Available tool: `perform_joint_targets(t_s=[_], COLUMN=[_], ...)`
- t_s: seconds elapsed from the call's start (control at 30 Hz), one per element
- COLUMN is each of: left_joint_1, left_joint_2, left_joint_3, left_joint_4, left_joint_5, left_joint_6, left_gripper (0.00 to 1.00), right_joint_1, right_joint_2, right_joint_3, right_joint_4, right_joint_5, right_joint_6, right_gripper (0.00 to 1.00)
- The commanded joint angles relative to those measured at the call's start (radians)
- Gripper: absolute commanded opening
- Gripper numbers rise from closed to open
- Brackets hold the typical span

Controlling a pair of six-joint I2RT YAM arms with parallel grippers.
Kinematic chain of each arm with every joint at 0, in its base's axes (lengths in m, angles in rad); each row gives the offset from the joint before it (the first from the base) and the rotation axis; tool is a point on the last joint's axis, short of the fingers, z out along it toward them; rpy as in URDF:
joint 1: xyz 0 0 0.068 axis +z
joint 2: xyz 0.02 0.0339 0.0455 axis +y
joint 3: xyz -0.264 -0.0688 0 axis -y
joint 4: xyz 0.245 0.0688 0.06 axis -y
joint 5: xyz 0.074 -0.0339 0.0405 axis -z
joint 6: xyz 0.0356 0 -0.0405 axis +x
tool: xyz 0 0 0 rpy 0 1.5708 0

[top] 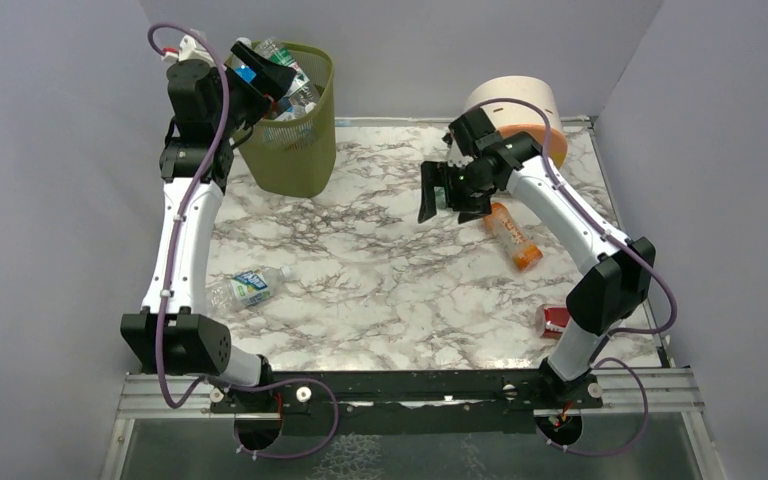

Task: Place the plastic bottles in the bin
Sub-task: Pick up the plastic bottle at the center of the board.

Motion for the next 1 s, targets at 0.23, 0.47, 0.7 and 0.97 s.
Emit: perform_joint_targets(t_s=[0.23,0.47,0.7,0.97], left_joint_1=[-0.029,-0.056,-0.058,-0.058], left_joint_2=[-0.176,-0.186,-0.217,-0.261], left_joint_3=[-0.239,-0.281,-0.293,-0.326], left_joint_4=[-0.053,-0.069,-0.099,-0.12], left_joint_5=[0.113,0.142,0.139,0.149], left_joint_6=[-0.076,-0.099,-0.086,-0.085], left_gripper=[0.99,0.99,0.99,0.99], right_joint_1=[-0.068,-0.068,-0.069,-0.068], right_joint_2=[0.121,0.219,0.319,0.368], right_joint_3=[0.029,-0.017,-0.007,-0.057], right_joint_4=[0.143,0.358,0.408,0.466], right_joint_5=[0.381,0.471,0.528,0.61], right_joint_6=[0.122,0.181,0.238,0.263], right_gripper=[1.0,0.99,0.97,0.95])
